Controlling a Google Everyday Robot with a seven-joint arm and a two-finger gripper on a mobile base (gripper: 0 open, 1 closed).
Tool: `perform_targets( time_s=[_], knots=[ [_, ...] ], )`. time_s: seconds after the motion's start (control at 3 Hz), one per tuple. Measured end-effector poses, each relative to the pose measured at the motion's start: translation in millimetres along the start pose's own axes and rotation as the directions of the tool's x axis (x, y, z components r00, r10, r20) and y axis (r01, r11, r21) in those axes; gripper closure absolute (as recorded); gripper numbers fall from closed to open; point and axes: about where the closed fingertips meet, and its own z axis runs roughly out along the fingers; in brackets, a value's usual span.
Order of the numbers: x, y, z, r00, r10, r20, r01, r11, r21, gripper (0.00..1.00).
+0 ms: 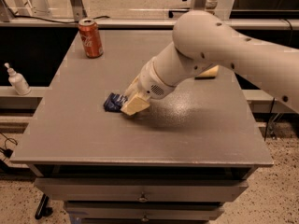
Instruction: Move rxbar blueberry near coke can
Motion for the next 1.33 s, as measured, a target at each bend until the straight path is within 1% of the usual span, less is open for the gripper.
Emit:
perform_targets(
  time_s=[0.33, 0.67, 1.0, 1.33],
  knots=[
    [-40.3, -27.7, -22.3, 0.999, -0.051, -0.004, 0.051, 0.9975, 0.05, 1.0],
    [-40.3, -27.6, -22.2, 0.999, -0.051, -0.005, 0.051, 0.9975, 0.05, 1.0],
    [-36.8, -56.2, -8.3, 0.999, -0.046, -0.002, 0.046, 0.9963, 0.073, 1.0],
    [-28.1, -95.7, 14.7, 0.999, -0.031, -0.014, 0.032, 0.9949, 0.096, 1.0]
  ],
)
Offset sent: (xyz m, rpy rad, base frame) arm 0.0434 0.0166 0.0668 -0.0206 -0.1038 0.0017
